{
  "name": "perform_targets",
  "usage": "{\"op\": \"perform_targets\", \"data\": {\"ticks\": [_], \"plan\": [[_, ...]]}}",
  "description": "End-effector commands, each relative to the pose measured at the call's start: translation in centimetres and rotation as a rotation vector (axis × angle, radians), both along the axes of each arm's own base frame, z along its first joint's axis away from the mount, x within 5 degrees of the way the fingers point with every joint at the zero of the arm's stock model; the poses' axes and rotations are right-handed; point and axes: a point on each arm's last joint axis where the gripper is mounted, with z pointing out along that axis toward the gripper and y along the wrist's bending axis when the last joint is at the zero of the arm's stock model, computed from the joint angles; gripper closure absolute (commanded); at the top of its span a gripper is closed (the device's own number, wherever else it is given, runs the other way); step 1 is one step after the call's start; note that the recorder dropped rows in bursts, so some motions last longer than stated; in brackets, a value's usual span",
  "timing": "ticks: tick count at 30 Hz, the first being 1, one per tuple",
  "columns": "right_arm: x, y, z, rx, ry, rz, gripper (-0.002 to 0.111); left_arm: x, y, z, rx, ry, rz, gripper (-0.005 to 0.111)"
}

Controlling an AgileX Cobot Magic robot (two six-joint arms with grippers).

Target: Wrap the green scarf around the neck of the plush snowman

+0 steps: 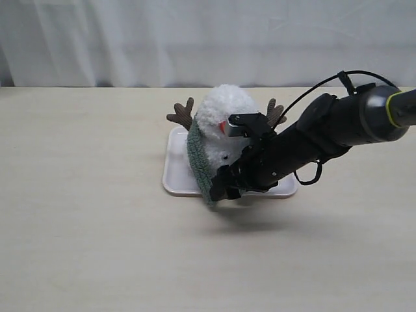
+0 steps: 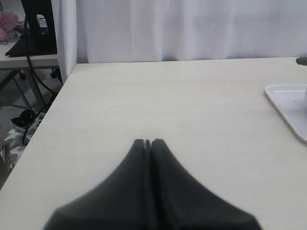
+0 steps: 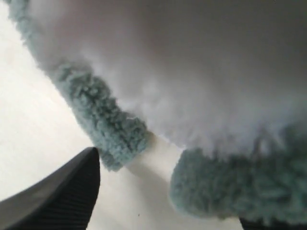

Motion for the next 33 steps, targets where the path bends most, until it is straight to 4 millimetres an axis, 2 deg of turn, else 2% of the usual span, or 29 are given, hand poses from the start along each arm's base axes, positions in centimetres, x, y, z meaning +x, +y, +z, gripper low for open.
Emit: {"op": "perform_targets", "data": {"ticks": [1, 9, 14, 20, 25, 28, 33], "plan": [[-0.4, -0.6, 1.4, -0.028, 0.011, 0.020, 0.039, 0.0, 0.0, 0.1, -0.004, -0.012, -0.007, 0.107], [-2.2, -2.3, 4.3, -0.171, 0.113, 0.022, 0.039, 0.0, 0.0, 0.1, -0.004, -0.014, -0.007, 0.107], [-3.4, -2.4, 5.4, -0.168, 0.176, 0.070, 0.039, 0.0, 0.0, 0.1, -0.004, -0.014, -0.007, 0.107], [-4.1, -2.5, 7.5, -0.153, 0.146, 0.078, 0.040, 0.0, 0.0, 0.1, -0.004, -0.014, -0.007, 0.107], [-3.8, -3.6, 9.9, -0.221, 0.001, -0.007, 0.053, 0.0, 0.0, 0.1, -0.004, -0.014, -0.007, 0.107], [-3.5, -4.7, 10.9, -0.300, -0.063, -0.115, 0.061, 0.0, 0.0, 0.1, -0.004, -0.014, -0.007, 0.107], [-2.0, -7.9, 10.9, -0.374, -0.106, -0.305, 0.070, 0.0, 0.0, 0.1, -0.004, -0.014, -0.007, 0.107]]}}
